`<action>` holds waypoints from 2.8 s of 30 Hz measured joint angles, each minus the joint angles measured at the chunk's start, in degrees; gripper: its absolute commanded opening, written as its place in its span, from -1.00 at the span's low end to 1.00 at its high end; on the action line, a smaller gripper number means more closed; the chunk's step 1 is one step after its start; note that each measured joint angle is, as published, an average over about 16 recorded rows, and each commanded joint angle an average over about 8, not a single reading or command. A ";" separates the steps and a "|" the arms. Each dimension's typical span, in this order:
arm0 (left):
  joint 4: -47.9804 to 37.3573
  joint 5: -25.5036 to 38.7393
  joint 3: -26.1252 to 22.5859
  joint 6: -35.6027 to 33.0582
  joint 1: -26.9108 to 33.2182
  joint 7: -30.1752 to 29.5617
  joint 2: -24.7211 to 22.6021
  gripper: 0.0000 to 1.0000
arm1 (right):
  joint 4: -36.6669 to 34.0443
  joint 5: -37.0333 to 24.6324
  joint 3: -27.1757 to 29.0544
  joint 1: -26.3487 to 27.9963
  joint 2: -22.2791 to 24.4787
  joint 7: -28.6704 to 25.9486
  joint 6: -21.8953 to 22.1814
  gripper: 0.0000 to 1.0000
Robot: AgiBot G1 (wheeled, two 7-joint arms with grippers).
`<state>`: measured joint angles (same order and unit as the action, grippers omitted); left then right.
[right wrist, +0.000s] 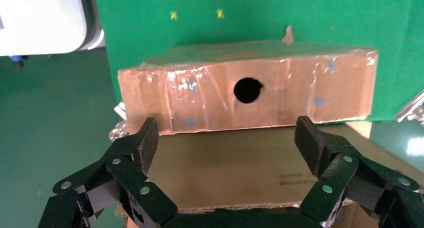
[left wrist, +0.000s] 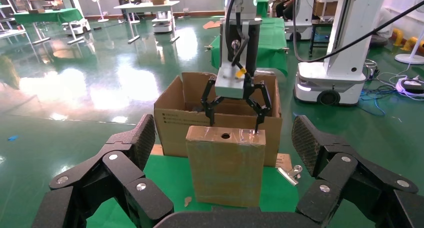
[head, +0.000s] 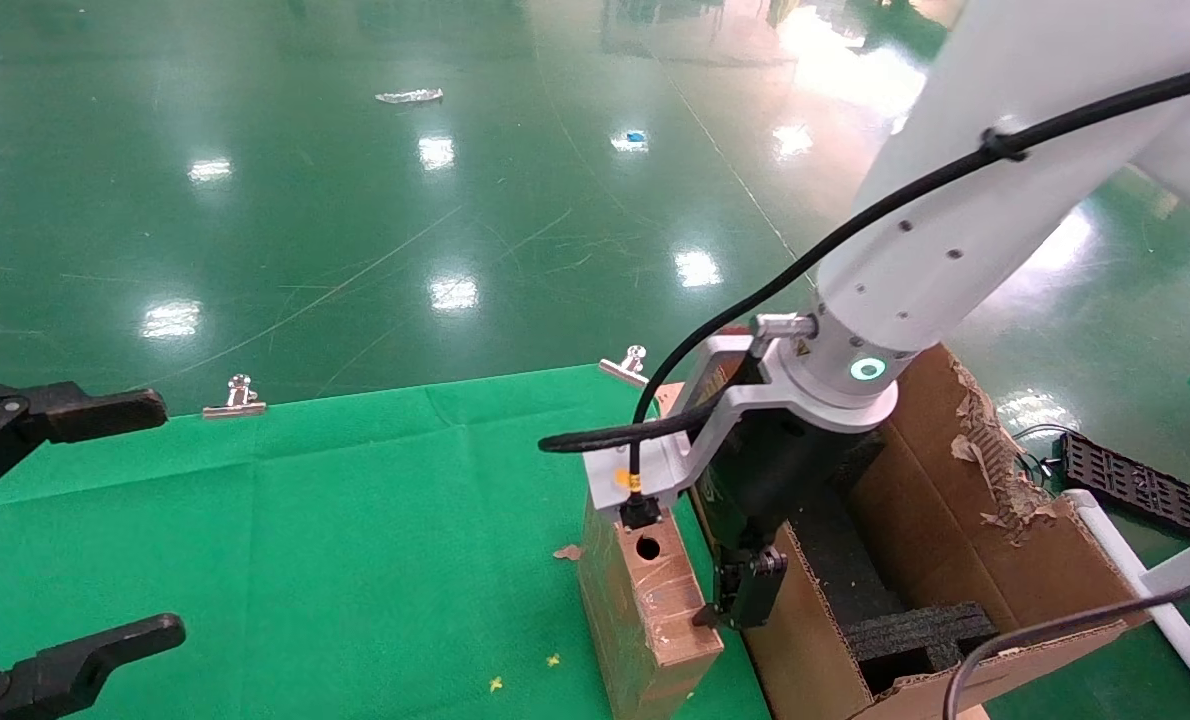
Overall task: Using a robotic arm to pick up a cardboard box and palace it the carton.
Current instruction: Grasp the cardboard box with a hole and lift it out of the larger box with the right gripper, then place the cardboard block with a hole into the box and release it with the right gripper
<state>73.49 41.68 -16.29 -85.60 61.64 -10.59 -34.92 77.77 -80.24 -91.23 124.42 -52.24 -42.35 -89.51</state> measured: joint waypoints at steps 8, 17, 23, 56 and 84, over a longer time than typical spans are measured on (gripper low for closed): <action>0.00 -0.02 -0.03 0.01 0.01 0.02 0.01 1.00 | -0.94 1.49 -4.03 2.68 -0.06 -13.11 2.34 1.00; 0.00 -0.05 -0.07 0.03 0.01 0.03 0.03 1.00 | -6.17 5.61 -5.13 1.80 2.18 -36.11 5.74 1.00; 0.00 -0.06 -0.09 0.04 0.02 0.05 0.04 1.00 | -10.64 8.26 -5.67 -0.80 2.01 -44.92 6.95 1.00; 0.00 -0.15 -0.22 0.09 0.05 0.11 0.09 -1.00 | -7.34 5.26 -8.48 -3.65 1.50 -51.75 8.43 -1.00; 0.00 -0.22 -0.32 0.14 0.07 0.16 0.13 -1.00 | -7.34 4.13 -2.01 5.17 10.40 -41.81 14.39 -1.00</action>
<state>73.49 41.46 -16.61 -85.46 61.71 -10.43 -34.79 70.43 -76.10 -93.24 129.59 -41.83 -84.16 -75.13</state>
